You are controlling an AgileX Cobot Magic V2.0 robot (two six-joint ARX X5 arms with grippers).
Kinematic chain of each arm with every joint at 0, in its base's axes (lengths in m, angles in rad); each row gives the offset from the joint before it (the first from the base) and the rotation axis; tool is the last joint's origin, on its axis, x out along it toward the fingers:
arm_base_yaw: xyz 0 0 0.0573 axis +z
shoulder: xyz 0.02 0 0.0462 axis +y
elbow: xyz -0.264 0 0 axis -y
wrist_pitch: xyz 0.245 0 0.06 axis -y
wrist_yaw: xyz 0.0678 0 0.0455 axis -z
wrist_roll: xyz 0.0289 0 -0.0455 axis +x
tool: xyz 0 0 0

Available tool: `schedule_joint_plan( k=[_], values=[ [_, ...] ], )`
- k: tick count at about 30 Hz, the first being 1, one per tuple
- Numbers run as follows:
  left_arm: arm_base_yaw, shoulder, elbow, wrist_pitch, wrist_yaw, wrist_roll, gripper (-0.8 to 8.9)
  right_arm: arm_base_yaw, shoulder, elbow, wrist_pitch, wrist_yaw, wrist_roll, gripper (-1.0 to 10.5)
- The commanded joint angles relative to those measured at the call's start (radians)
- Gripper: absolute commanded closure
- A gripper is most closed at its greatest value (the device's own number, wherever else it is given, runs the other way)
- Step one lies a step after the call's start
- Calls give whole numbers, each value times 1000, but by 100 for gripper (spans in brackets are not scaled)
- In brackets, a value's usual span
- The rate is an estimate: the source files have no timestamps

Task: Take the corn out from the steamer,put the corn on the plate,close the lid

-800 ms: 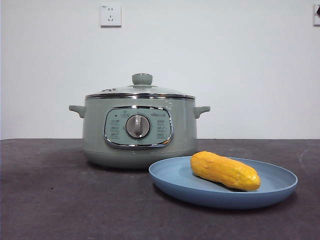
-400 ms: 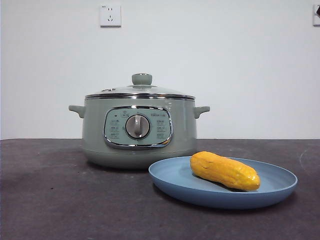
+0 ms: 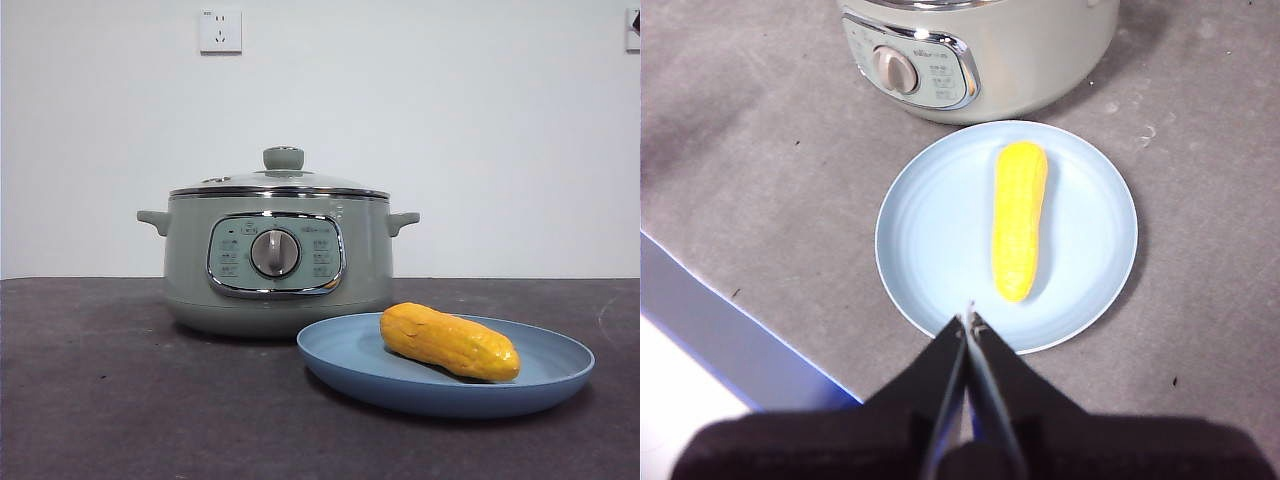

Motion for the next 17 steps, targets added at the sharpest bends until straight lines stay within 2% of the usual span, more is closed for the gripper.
schedule_joint_plan(
  k=[1, 17],
  values=[
    [2, -25, -49, 12, -3, -18, 817, 1, -2, -4, 5, 3, 6, 946],
    [-14, -53, -76, 29, -1, -85, 817, 1, -2, -4, 5, 3, 6, 946]
  ],
)
